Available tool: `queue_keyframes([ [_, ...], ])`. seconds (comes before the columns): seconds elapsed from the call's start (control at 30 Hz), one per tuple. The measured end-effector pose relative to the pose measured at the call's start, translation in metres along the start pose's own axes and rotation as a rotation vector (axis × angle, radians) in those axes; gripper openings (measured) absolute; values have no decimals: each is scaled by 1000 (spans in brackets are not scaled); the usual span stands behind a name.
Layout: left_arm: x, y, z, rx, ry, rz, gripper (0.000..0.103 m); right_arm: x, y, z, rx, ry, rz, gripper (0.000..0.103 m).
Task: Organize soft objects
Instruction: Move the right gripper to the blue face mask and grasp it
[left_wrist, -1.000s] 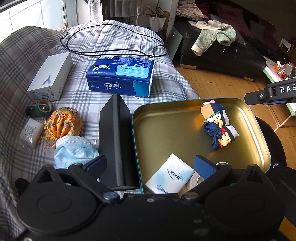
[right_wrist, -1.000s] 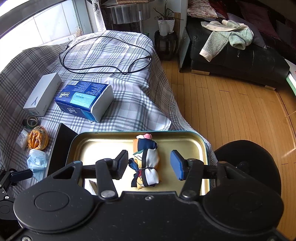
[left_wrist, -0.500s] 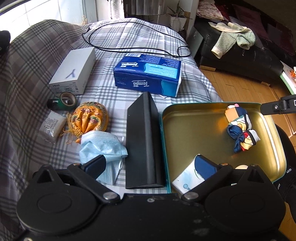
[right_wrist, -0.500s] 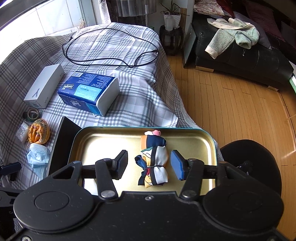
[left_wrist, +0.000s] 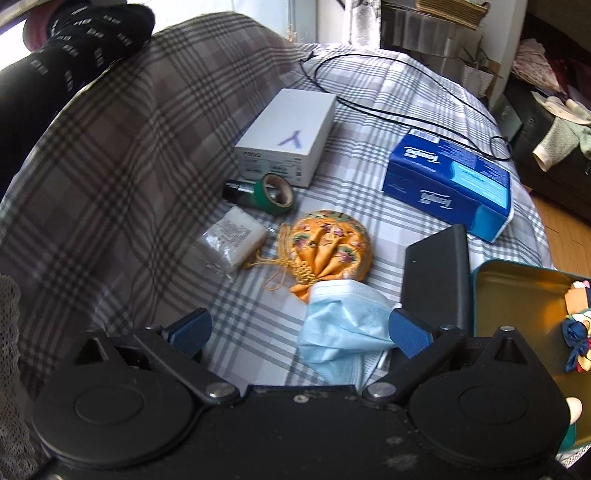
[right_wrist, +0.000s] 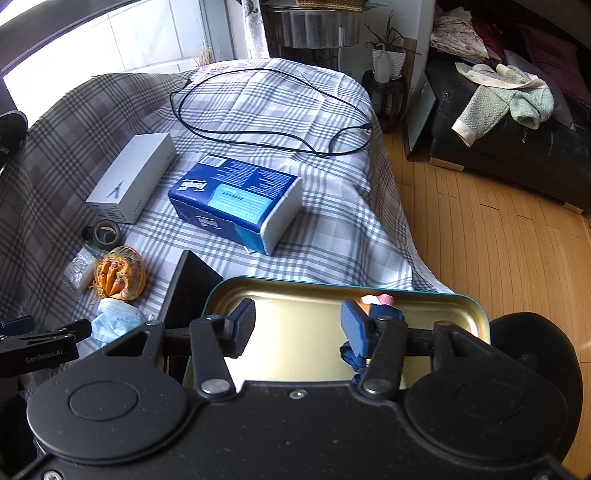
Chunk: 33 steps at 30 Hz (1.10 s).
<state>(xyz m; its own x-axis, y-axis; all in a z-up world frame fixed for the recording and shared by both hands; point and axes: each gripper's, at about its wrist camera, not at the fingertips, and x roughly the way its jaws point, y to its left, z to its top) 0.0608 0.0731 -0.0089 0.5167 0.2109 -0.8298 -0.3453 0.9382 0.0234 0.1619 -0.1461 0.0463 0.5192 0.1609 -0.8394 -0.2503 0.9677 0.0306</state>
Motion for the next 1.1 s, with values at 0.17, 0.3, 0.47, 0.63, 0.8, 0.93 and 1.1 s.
queue_keyframes([
  [0.17, 18, 23, 0, -75, 62, 29, 102, 2, 35, 1, -85, -23, 36, 52],
  [0.3, 29, 36, -6, -100, 101, 41, 102, 8, 61, -1, -137, -16, 76, 52],
  [0.47, 38, 50, -10, -144, 141, 37, 102, 17, 89, -1, -180, -12, 128, 52],
  [0.63, 42, 65, -9, -200, 152, 52, 102, 27, 115, 0, -229, -1, 181, 52],
  [0.8, 47, 83, -12, -283, 190, 76, 102, 40, 140, -4, -306, 33, 230, 60],
  [0.93, 46, 95, -10, -328, 188, 76, 102, 52, 158, -10, -386, 63, 258, 60],
  [1.1, 45, 101, -6, -344, 173, 83, 102, 71, 179, -23, -491, 90, 267, 65],
])
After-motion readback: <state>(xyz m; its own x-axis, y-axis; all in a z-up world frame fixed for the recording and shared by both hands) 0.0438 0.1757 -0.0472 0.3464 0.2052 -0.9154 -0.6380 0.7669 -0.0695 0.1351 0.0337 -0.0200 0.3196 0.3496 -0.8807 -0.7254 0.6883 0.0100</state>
